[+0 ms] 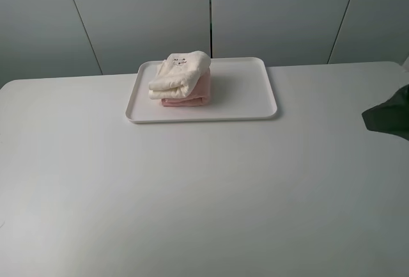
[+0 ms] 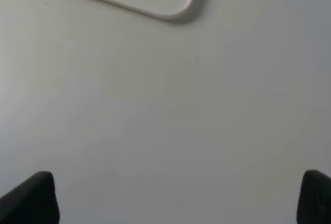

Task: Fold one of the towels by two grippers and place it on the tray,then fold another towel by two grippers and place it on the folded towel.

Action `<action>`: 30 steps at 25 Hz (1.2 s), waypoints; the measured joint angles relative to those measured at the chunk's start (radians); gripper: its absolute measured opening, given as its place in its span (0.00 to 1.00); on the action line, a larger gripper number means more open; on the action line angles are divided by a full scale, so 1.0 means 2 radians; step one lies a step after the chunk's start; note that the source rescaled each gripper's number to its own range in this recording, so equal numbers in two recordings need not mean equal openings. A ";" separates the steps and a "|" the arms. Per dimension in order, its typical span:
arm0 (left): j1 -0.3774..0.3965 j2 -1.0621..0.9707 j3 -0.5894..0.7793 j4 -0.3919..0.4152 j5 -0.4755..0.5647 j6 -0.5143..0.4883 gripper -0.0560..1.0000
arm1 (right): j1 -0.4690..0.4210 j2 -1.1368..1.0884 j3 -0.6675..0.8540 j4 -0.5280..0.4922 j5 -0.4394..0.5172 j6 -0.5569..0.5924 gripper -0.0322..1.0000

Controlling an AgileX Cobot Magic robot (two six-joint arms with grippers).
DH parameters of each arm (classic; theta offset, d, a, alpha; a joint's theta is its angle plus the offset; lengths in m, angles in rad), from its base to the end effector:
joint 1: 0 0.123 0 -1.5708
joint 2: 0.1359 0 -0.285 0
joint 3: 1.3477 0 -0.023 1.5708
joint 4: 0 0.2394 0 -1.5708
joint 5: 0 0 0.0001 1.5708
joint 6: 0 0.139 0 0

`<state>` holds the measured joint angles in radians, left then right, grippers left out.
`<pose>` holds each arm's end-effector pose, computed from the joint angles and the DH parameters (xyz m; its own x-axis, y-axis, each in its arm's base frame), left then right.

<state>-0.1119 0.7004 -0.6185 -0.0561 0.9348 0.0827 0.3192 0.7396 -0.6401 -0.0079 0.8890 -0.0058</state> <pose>0.1298 -0.0209 0.2475 -0.7881 0.1381 -0.5999 0.1775 0.9841 -0.0065 0.1363 0.0441 0.2528 -0.7411 -0.2563 -0.6205 -0.3182 0.9480 -0.0115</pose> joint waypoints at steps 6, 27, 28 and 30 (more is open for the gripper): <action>0.000 -0.087 0.036 -0.033 0.030 -0.001 0.97 | 0.000 -0.112 0.029 0.000 0.070 0.003 1.00; 0.000 -0.348 0.043 -0.051 0.060 0.000 0.97 | 0.000 -0.369 0.063 0.012 0.096 0.003 1.00; 0.000 -0.348 0.043 -0.051 0.060 0.000 0.97 | 0.000 -0.369 0.063 0.013 0.096 0.003 1.00; 0.000 -0.349 0.043 -0.049 0.060 0.000 0.97 | 0.000 -0.369 0.063 0.013 0.096 0.003 1.00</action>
<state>-0.1119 0.0019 -0.5316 -0.1540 1.0547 0.0825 0.3192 0.0007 -0.5148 0.0188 1.0817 0.0000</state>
